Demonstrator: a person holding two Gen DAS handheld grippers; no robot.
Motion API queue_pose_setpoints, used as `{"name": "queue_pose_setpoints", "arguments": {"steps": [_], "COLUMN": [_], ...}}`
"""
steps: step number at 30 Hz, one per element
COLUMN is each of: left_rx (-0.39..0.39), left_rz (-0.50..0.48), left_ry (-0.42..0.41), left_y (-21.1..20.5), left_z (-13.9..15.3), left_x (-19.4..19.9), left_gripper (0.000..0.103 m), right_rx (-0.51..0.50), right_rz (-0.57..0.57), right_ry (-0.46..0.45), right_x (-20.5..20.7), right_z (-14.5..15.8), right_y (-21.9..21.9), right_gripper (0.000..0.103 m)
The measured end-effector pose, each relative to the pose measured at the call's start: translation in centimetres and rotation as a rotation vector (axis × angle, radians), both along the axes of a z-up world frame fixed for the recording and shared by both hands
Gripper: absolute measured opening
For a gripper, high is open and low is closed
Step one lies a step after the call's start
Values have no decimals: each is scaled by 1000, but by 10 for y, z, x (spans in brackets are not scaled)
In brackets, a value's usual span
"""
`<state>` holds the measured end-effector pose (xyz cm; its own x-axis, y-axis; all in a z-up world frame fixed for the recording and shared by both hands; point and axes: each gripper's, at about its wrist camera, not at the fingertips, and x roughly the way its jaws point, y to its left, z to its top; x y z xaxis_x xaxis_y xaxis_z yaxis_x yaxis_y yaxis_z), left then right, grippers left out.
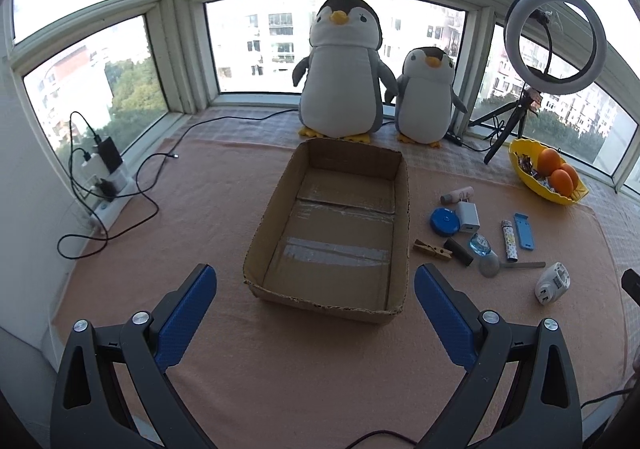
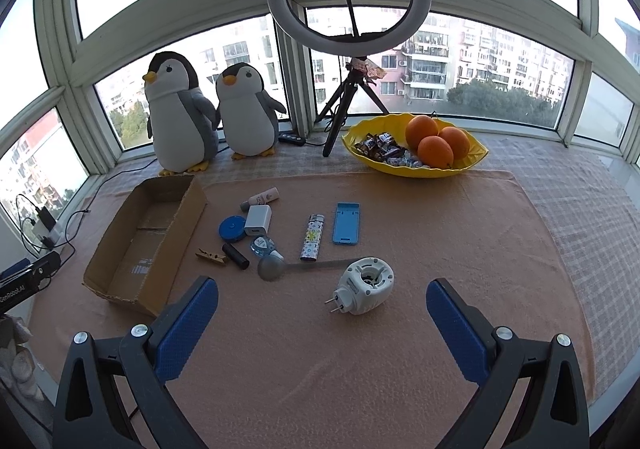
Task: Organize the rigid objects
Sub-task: 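Move the right tool to the white plug-in device and grasp it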
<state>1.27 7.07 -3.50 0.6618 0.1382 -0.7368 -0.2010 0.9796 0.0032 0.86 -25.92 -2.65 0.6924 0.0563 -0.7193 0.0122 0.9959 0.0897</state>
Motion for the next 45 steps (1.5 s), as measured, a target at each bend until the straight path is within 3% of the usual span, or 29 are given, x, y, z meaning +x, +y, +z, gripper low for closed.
{"name": "queue_pose_setpoints", "arguments": {"steps": [7, 12, 17, 21, 27, 28, 31, 35, 39, 45], "left_rx": [7, 2, -7, -2, -20, -16, -26, -43, -58, -75], "left_rz": [42, 29, -17, -41, -44, -49, -60, -85, -100, -100], "left_ry": [82, 105, 121, 144, 195, 206, 234, 267, 273, 291], "left_y": [38, 53, 62, 69, 84, 84, 88, 87, 84, 86], "left_z": [-20, -15, -18, -34, -71, -78, -95, -114, -121, -128], "left_x": [13, 13, 24, 38, 66, 69, 81, 92, 95, 100], "left_gripper": [98, 97, 97, 94, 90, 85, 80, 75, 72, 64], "right_rx": [38, 107, 65, 20, -19, -14, 68, 143, 182, 244], "right_rz": [-35, -76, -129, -167, -207, -206, -199, -282, -351, -352], "right_ry": [1, 2, -35, -50, 3, 14, 78, 173, 240, 302], "right_x": [-9, -21, -41, -49, -29, -23, -6, 22, 42, 61], "right_z": [0, 17, 36, 34, 2, -6, -27, -59, -85, -106], "right_y": [-12, -25, -31, -31, -36, -38, -45, -63, -81, -87], "right_gripper": [103, 103, 103, 103, 103, 103, 103, 103, 90, 74]}}
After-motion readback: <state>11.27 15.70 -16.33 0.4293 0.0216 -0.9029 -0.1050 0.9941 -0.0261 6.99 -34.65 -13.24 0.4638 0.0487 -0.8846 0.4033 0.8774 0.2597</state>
